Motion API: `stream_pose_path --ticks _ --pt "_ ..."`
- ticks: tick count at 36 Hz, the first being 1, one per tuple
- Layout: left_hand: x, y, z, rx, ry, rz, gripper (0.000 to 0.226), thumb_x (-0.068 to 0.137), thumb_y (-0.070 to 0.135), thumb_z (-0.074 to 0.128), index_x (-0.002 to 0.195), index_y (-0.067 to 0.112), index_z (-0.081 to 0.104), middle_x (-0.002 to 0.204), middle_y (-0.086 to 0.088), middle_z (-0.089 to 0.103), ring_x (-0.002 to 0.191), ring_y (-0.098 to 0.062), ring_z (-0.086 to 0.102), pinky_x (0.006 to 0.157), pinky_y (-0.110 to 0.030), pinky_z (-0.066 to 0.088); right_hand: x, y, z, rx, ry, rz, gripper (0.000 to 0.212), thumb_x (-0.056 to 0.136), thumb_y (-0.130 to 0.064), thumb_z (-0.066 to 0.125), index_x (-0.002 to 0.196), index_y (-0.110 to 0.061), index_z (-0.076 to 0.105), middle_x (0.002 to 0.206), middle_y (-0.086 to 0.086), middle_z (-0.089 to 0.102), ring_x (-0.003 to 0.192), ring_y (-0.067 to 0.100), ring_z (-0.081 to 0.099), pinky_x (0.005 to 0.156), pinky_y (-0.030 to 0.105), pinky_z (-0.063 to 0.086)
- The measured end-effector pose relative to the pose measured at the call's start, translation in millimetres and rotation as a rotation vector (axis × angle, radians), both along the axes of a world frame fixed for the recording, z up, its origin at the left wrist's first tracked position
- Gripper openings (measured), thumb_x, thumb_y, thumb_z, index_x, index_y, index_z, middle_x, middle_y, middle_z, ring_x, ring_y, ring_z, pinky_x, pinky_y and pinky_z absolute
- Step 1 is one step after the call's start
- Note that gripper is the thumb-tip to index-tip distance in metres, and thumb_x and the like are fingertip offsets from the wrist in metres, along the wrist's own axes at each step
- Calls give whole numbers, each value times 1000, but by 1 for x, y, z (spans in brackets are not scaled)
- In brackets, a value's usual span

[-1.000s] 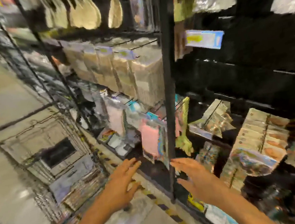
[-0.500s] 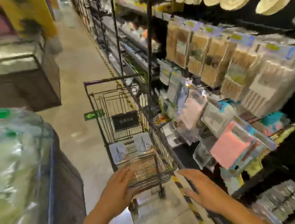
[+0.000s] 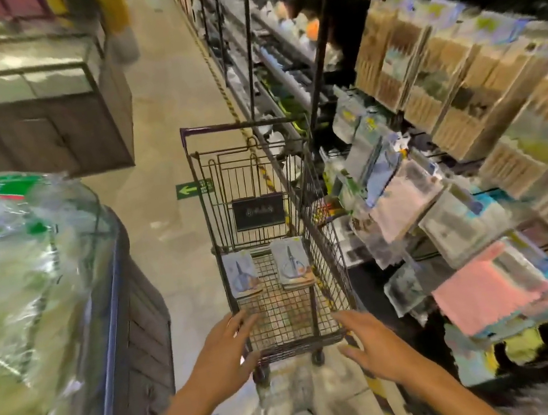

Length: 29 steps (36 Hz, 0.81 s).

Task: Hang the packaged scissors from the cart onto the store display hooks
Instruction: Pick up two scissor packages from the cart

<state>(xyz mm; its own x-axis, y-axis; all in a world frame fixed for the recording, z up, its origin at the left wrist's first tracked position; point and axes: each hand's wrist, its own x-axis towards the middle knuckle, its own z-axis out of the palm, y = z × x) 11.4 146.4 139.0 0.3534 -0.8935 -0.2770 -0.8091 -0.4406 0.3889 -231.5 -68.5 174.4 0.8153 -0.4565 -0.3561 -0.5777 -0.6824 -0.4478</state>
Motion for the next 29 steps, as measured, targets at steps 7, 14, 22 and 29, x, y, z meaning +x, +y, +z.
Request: stream_pose_path --ticks 7,14,22,29 --pt "34 -60 -16 31 -20 -50 68 94 58 34 154 28 38 156 -2 44 143 -31 44 115 -45 33 59 -64 -35 30 0 33 64 100 -40 57 157 -28 29 162 -8 30 150 11 23 120 20 12" --pt "75 -134 -33 210 11 11 63 97 51 42 153 21 41 156 -8 45 143 -36 41 118 -48 33 114 -134 -78 92 53 41 70 94 -57 46 156 -29 28 162 -8 28 152 18 22 125 33 17" --pt "104 -198 -62 233 21 55 63 101 50 32 158 22 29 161 -2 32 151 -33 29 122 -41 24 165 -188 -99 194 118 37 50 98 -24 58 146 -19 46 145 6 51 131 26 48 107 34 38" --pt "121 -220 -125 354 137 83 101 84 76 -17 161 23 21 167 -9 21 156 -30 15 127 -44 12 183 -203 -155 284 125 -95 55 98 -36 59 148 -20 46 141 -8 49 137 17 43 104 13 21"
